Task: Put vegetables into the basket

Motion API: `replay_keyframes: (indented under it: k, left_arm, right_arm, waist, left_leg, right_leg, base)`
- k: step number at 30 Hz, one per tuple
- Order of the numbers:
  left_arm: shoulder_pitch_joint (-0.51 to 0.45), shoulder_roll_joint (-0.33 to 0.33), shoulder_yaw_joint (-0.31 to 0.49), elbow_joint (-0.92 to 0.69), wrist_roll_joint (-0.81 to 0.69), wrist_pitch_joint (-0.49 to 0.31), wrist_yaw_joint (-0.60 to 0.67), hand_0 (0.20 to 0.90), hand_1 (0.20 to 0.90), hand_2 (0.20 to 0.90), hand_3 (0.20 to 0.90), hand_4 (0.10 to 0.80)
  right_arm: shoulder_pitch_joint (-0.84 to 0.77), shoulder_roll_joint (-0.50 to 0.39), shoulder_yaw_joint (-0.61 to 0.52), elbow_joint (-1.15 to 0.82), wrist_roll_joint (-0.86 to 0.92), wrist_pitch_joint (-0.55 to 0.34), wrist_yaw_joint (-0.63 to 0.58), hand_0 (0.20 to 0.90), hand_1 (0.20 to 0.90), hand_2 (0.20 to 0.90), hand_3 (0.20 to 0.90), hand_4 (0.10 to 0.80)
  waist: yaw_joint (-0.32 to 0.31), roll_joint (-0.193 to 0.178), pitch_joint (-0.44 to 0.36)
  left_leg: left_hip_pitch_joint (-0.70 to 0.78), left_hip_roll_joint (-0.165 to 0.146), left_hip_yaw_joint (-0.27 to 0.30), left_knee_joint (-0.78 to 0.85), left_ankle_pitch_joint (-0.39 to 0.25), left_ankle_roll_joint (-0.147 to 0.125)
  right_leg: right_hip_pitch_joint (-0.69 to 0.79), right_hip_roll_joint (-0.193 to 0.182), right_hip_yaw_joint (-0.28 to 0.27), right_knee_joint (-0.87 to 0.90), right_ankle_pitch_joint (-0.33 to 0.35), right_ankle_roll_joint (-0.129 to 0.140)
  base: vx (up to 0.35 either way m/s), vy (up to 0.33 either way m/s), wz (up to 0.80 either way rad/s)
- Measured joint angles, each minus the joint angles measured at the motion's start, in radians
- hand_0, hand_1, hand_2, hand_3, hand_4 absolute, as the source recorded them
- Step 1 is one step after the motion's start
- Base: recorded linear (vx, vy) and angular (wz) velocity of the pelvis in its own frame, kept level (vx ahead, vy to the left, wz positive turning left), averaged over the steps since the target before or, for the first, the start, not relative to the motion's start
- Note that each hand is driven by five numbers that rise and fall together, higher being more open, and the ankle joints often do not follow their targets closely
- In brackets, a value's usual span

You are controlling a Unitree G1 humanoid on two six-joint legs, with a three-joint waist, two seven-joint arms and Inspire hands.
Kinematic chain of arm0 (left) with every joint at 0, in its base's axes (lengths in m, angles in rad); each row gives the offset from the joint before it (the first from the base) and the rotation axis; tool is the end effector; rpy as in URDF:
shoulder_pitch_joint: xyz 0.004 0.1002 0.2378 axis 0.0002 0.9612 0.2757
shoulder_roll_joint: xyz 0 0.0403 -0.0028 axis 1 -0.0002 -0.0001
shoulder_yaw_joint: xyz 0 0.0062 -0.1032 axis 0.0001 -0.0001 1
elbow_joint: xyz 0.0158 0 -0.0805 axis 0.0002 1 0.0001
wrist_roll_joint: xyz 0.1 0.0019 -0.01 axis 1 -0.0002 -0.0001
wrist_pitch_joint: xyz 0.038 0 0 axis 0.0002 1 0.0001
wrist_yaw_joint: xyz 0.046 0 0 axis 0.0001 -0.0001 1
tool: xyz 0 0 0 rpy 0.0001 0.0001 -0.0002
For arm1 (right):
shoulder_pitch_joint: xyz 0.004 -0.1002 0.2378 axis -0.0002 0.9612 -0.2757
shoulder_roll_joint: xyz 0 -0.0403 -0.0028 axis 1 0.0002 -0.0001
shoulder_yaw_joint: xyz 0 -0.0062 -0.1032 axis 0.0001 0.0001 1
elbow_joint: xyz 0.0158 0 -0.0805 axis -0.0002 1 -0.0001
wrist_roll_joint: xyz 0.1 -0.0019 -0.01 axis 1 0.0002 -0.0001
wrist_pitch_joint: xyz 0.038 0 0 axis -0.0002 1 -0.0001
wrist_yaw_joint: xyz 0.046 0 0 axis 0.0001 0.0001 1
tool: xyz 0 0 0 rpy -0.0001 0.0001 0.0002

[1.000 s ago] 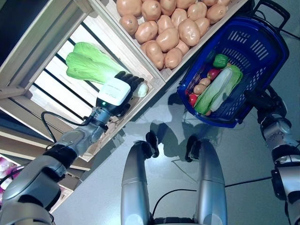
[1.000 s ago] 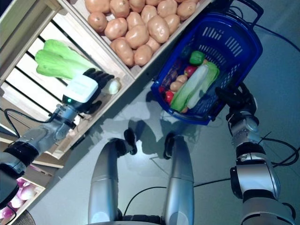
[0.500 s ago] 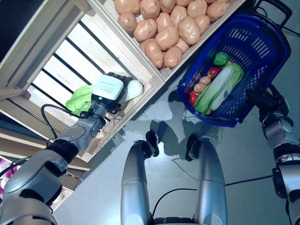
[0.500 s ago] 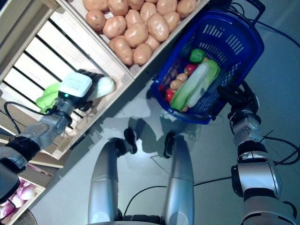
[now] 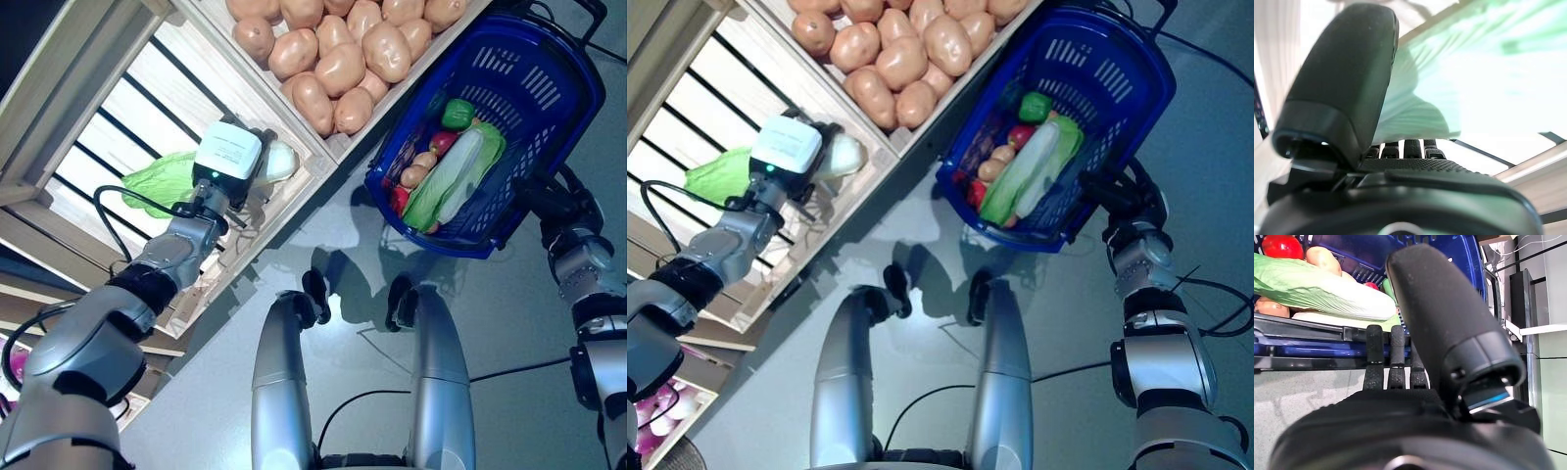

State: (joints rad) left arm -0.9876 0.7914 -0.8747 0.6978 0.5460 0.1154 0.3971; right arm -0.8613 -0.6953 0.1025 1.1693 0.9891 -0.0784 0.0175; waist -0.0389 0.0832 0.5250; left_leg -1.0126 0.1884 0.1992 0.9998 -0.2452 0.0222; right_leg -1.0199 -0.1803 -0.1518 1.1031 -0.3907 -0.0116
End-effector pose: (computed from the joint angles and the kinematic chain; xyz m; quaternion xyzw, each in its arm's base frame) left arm 0.3396 0.2257 0.1656 0.7635 -0.1512 0.0714 0.6237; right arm 0.3131 -0.3215 0.1354 0.1845 0.0019 -0.2138 0.9593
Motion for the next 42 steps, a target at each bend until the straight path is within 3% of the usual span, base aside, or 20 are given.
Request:
replay_keyframes:
  k: [11,14,21,30,35,42]
  left_arm:
    - [0.004,-0.094,0.194,0.099,-0.325,-0.111,-0.002,0.3,0.3,0.3,0.3,0.4]
    - [0.04,-0.152,0.271,0.14,-0.45,-0.117,-0.027,0.3,0.3,0.3,0.3,0.4]
    - [0.26,-0.225,0.36,0.13,-0.683,-0.124,-0.095,0.3,0.3,0.3,0.3,0.4]
    - [0.517,-0.241,0.574,-0.095,-0.909,-0.156,-0.105,0.3,0.3,0.3,0.3,0.4]
    - [0.644,-0.276,0.693,-0.219,-1.044,-0.173,-0.178,0.3,0.3,0.3,0.3,0.4]
    - [0.733,-0.328,0.766,-0.308,-1.195,-0.188,-0.269,0.3,0.3,0.3,0.3,0.4]
  right_arm:
    - [0.005,0.021,0.0,-0.005,-0.001,0.005,0.0,0.9,0.9,0.9,0.9,0.8]
    - [0.023,0.06,0.001,-0.007,-0.003,0.006,0.0,0.9,0.9,0.9,0.9,0.8]
    - [0.185,0.184,0.024,-0.07,-0.042,0.008,0.001,0.9,0.9,0.9,0.9,0.8]
    - [0.518,0.298,0.077,-0.47,-0.142,0.003,0.0,0.9,0.9,0.9,0.9,0.8]
    - [0.646,0.311,0.077,-0.637,-0.245,0.025,0.037,0.9,0.9,0.9,0.9,0.8]
    - [0.731,0.315,0.07,-0.768,-0.278,0.118,0.218,0.9,0.9,0.9,0.9,0.8]
  waist:
    - [-0.005,-0.019,0.001]
    - [-0.011,-0.026,0.001]
    - [-0.024,-0.076,0.001]
    - [-0.02,-0.109,-0.003]
    - [0.004,-0.138,-0.055]
    - [0.005,-0.122,-0.253]
  left_leg:
    - [0.009,-0.001,-0.003,0.001,0.0,0.001]
    - [0.055,-0.002,-0.004,-0.017,-0.001,0.002]
    - [0.289,-0.031,-0.009,-0.142,0.016,-0.009]
    - [0.669,-0.074,-0.004,-0.474,0.116,-0.037]
    - [0.903,-0.089,-0.003,-0.732,0.197,-0.056]
    - [1.075,-0.121,-0.012,-0.969,0.254,-0.049]
  right_leg:
    - [0.019,0.003,-0.003,-0.013,0.009,0.005]
    - [0.074,0.0,-0.014,-0.037,0.01,0.006]
    - [0.312,-0.003,-0.034,-0.147,0.016,0.017]
    - [0.68,0.011,-0.087,-0.419,0.067,0.028]
    - [0.902,0.048,-0.113,-0.646,0.13,0.043]
    - [1.113,0.085,-0.134,-0.945,0.213,0.088]
  base:
    - [0.0,0.0,0.0]
    - [0.002,0.006,0.03]
    - [0.036,0.009,0.1]
    - [0.12,0.01,0.1]
    - [0.172,0.052,0.03]
    - [0.044,0.025,0.14]
